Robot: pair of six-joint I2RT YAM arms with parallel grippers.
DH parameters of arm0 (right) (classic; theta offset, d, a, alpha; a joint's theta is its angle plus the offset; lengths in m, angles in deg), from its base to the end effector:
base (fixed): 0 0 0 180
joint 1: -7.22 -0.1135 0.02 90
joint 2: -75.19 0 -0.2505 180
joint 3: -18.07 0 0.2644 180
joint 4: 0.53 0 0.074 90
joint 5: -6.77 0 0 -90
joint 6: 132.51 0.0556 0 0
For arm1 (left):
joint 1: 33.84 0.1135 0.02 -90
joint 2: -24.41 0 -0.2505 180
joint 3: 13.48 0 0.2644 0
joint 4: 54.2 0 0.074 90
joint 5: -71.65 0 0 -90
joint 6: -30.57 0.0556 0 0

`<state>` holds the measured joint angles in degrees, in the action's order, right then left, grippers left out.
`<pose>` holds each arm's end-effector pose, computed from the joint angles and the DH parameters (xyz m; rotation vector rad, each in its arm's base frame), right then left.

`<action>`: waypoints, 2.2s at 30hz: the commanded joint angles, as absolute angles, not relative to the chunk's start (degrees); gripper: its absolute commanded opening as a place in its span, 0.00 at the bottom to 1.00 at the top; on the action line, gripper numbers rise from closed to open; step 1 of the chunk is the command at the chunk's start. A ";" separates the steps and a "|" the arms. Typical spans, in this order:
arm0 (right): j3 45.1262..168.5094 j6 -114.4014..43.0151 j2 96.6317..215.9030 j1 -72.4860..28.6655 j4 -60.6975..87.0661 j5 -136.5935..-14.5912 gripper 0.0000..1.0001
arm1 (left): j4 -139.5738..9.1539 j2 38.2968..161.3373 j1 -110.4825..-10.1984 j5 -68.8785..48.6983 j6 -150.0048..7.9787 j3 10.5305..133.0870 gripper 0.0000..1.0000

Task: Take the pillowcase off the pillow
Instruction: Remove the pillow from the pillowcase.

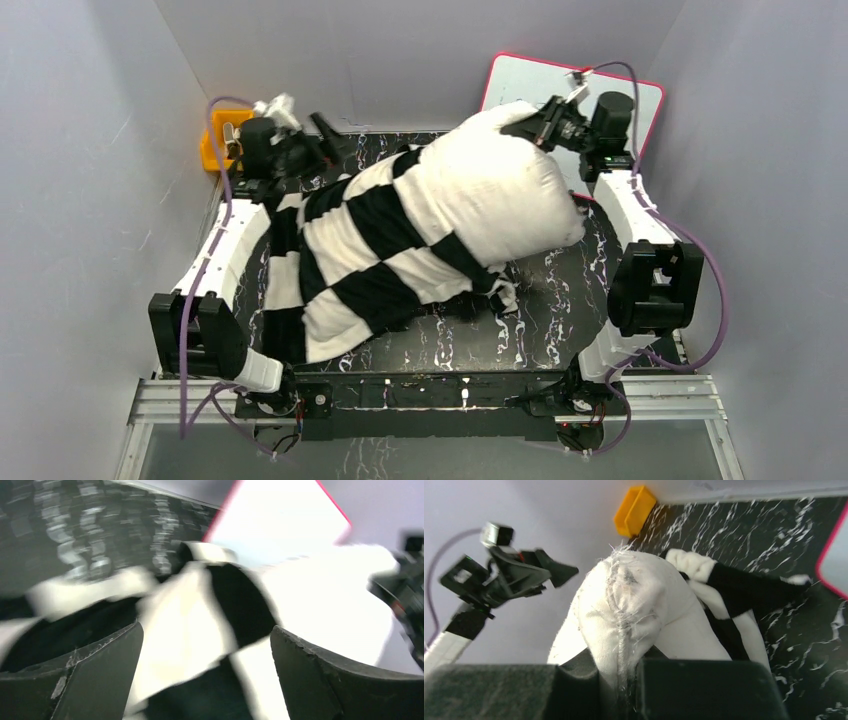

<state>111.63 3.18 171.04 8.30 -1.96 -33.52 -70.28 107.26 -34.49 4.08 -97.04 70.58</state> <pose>0.4204 0.0345 0.3505 -0.0347 1.7366 1.2680 0.3741 -0.0255 0.3355 -0.3220 1.8626 -0.8210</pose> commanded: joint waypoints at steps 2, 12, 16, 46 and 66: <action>114.55 -4.16 170.08 2.71 5.32 -34.14 0.00 | -71.69 110.65 -48.21 3.96 -84.95 79.89 0.98; 116.72 -7.06 168.00 0.98 9.25 -34.70 0.00 | -85.45 122.52 -57.49 -20.34 -81.14 89.49 0.89; 118.15 -8.74 167.18 1.12 11.17 -35.05 0.00 | -89.71 123.11 -57.48 -30.03 -81.19 89.18 0.82; 113.86 -1.65 162.19 9.16 4.79 -38.23 0.00 | -83.10 99.30 -60.62 -1.36 -70.77 74.67 0.98; 113.76 -1.53 162.11 7.30 5.86 -42.31 0.00 | -83.82 109.33 -82.33 -28.85 -105.91 70.22 0.98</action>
<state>110.25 -0.99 164.59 7.77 9.91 -40.73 -81.27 105.23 -81.85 -14.76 -95.03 67.12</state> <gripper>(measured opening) 0.166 0.982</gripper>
